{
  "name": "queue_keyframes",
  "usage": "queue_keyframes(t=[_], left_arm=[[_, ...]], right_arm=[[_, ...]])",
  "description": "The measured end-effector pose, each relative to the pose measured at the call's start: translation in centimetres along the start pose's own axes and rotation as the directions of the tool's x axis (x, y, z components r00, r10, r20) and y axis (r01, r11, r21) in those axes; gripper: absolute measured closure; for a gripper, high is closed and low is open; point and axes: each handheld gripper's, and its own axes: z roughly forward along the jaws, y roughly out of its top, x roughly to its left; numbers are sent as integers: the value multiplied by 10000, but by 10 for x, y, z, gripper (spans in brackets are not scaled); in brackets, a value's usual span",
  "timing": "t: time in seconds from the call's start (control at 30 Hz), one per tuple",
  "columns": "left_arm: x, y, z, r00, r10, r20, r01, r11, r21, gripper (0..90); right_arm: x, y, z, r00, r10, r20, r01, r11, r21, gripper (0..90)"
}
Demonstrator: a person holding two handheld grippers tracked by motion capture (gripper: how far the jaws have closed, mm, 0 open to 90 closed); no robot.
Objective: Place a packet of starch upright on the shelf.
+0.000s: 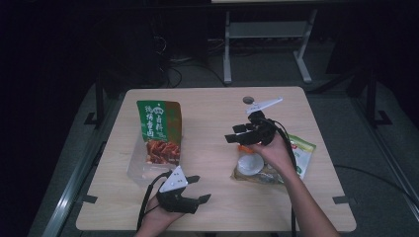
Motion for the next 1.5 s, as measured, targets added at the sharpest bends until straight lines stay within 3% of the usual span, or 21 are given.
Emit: queue_keyframes(t=[0.03,0.33,0.8,1.4,1.5], left_arm=[[0,0,1,10000,30,5,-30,10000,12,298],[-1,1,3,10000,14,10,-14,10000,96,295],[-1,2,5,10000,-44,35,44,10000,52,291],[0,4,7,10000,-58,19,58,10000,54,291],[1,5,8,10000,-88,37,87,9999,60,291]], right_arm=[[-1,-3,-2,9998,187,32,-187,9998,32,429],[-13,-22,-22,9980,370,504,-380,9991,201,428],[-30,-52,-52,9866,862,1385,-922,9950,377,432],[-51,-83,-74,9623,1469,2288,-1631,9852,534,432],[-59,-86,-73,9560,1807,2312,-1968,9793,485,434]])
